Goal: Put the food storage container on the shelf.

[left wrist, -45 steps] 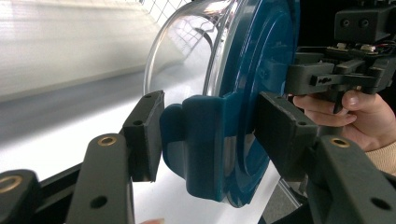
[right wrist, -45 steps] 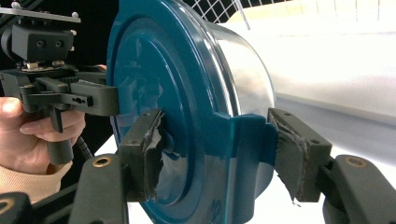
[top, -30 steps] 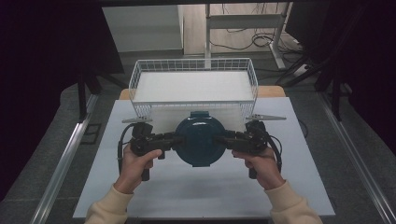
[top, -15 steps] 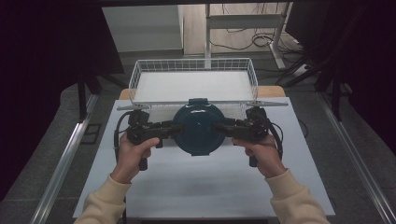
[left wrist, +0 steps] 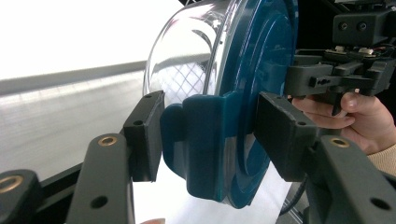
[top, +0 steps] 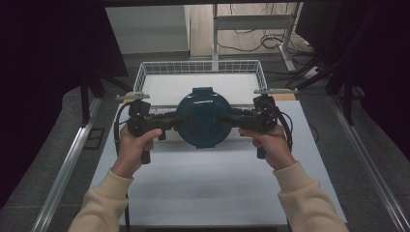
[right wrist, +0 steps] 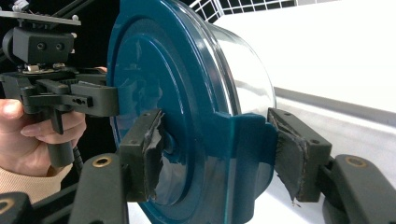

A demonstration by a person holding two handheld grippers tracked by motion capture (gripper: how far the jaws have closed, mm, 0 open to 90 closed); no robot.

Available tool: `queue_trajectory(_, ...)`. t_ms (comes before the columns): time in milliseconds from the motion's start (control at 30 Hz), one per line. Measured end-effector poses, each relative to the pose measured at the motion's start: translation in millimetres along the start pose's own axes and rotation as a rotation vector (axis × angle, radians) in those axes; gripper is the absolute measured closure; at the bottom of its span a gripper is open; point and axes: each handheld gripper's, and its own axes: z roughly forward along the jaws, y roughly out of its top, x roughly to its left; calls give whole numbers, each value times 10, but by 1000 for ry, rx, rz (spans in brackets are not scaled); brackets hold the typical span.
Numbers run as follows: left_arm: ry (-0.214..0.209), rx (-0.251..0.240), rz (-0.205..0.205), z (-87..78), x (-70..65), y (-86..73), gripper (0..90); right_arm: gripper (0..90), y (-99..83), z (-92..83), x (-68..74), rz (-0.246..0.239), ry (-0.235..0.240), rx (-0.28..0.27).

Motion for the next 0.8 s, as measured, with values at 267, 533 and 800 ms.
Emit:
queue_trajectory(267, -3, -6, -6, 9, 78, 168, 438, 383, 188, 60, -35, -4, -1, 5)
queue_trajectory(533, -12, -10, -15, 35, 156, 343, 438, 382, 371, 107, -78, -10, -9, 3)
queue_trajectory(800, -12, -12, -17, 62, 220, 506, 439, 383, 528, 156, -134, -10, -8, 5)
